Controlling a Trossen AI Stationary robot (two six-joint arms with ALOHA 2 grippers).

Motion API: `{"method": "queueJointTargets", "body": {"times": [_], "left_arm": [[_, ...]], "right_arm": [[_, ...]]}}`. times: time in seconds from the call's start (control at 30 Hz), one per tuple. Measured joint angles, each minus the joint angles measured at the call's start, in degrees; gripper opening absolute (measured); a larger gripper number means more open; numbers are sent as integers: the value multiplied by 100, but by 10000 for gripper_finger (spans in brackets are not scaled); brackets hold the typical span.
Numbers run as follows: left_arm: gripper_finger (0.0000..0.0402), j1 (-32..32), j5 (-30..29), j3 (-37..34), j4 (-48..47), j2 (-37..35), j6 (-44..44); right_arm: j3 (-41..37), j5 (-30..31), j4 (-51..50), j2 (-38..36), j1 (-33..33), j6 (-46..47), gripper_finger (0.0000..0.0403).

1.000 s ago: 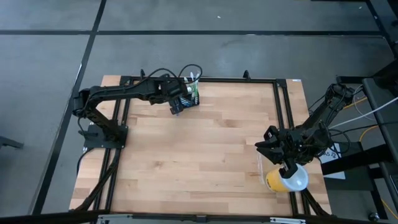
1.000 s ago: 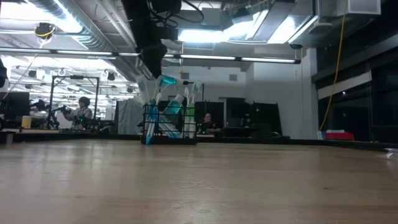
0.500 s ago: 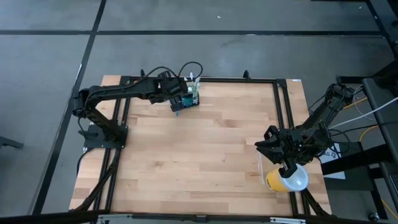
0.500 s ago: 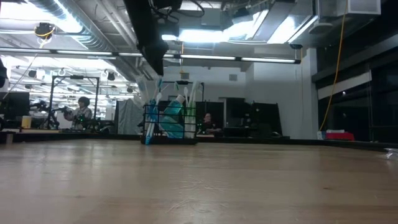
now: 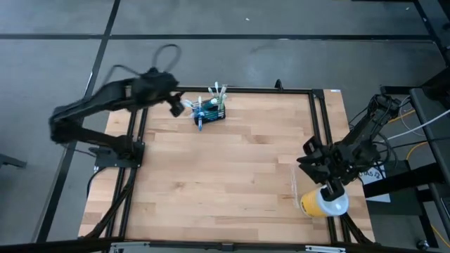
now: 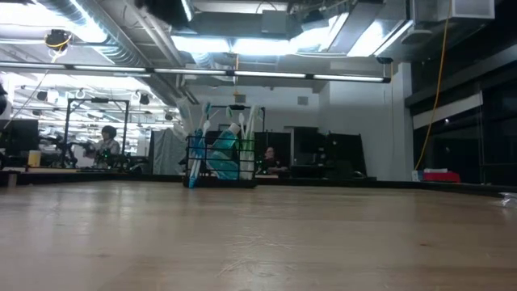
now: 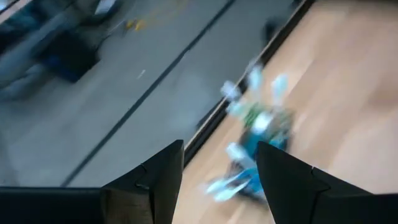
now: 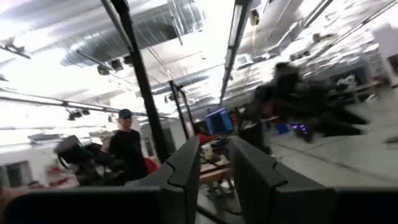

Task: Pick & Place toothbrushing station
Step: Return to Home Position

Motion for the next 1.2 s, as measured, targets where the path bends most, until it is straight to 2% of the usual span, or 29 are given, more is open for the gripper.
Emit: {"method": "queueJointTargets", "body": {"times": [0.13,0.2,0.3,0.4,0.5,0.53,0.7,0.77,0.93,1.1,1.2], "left_arm": [[193,-91,784,-525,785,-1021,-93],[191,-140,1010,-960,1261,-1527,-256],[188,-199,1311,-1823,2134,-2263,-615],[186,-247,1526,-2831,3498,-2841,-862],[185,-243,1846,-3668,5176,-3023,-822],[185,-229,1894,-3845,5464,-3026,-725],[184,16,1871,-4230,5822,-3004,194],[184,193,2060,-4318,6042,-3024,555],[184,844,2735,-4839,6762,-3218,1008],[184,1599,3524,-5944,7982,-3281,636],[184,1896,3619,-6581,8765,-3284,409]], "right_arm": [[0,189,-99,-129,-1,-430,89],[0,194,-485,-298,-4,-432,89],[-4,26,-2025,-867,-169,318,89],[-7,-485,-3624,-1720,-489,1482,89],[-7,-1219,-4362,-2305,-770,1718,89],[-7,-1433,-4468,-2451,-850,1648,89],[0,-1676,-5655,-3092,-1073,1109,89],[-90,-1636,-6078,-3207,-1140,976,89],[-1115,-1723,-5765,-3702,-1274,598,89],[-2525,-1857,-4755,-4642,-1418,358,89],[-3158,-1847,-4450,-5228,-1513,334,89]]}}
